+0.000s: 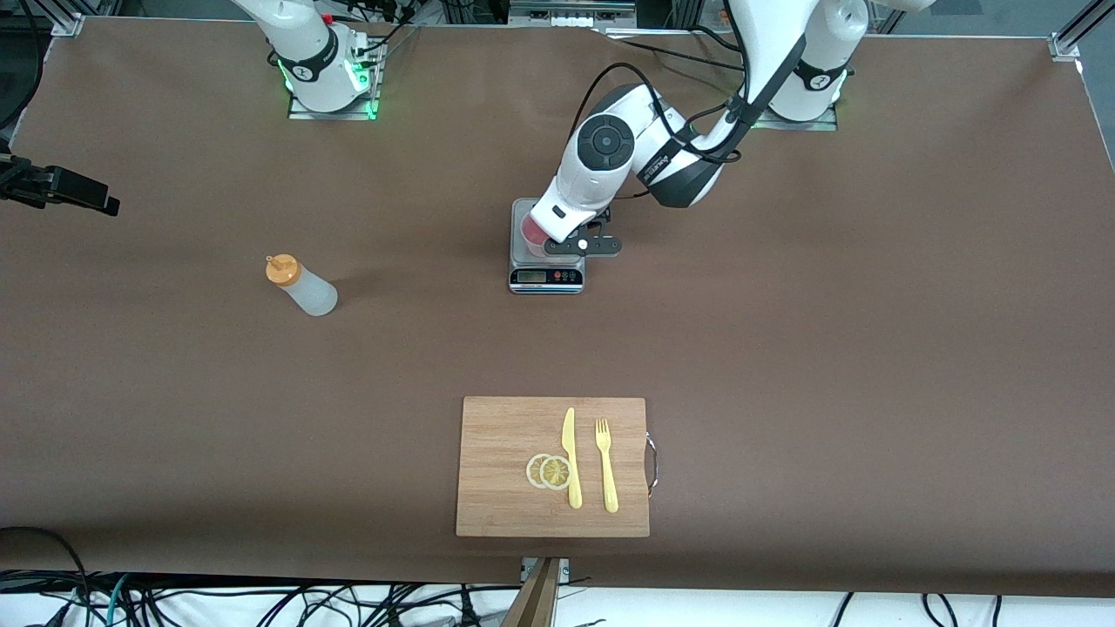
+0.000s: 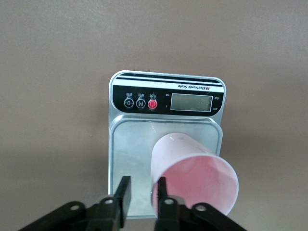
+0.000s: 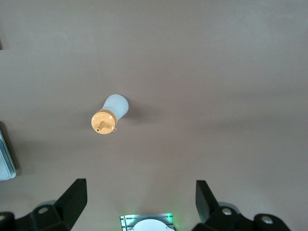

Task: Add sauce to pink cup with both arms
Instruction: 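Open the left gripper and withdraw it to its rest pose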

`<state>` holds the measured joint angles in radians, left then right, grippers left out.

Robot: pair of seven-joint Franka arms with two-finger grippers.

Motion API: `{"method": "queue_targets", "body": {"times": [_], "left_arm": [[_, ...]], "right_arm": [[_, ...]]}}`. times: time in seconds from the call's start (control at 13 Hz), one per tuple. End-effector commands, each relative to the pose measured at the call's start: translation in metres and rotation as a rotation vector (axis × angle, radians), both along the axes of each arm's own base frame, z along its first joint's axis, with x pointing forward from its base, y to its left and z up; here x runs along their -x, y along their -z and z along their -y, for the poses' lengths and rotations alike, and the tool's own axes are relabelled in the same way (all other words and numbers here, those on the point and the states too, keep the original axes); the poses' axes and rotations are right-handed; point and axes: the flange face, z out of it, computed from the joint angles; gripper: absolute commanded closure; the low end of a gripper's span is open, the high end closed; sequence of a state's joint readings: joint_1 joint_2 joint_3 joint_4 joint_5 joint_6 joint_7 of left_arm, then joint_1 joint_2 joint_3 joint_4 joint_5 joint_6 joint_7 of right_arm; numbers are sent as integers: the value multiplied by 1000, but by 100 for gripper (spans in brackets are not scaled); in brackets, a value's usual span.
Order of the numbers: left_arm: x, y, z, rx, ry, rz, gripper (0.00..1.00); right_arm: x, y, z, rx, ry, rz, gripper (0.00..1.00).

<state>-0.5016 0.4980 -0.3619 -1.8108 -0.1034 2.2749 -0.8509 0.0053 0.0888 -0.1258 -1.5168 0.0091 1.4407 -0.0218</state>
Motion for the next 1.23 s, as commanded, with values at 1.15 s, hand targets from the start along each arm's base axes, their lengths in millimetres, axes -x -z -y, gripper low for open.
{"method": "queue_targets", "body": {"times": [1.15], "left_arm": [[-143, -226, -224, -10, 109, 98, 0]], "right_arm": [[-1, -6, 1, -10, -7, 1, 0]]}}
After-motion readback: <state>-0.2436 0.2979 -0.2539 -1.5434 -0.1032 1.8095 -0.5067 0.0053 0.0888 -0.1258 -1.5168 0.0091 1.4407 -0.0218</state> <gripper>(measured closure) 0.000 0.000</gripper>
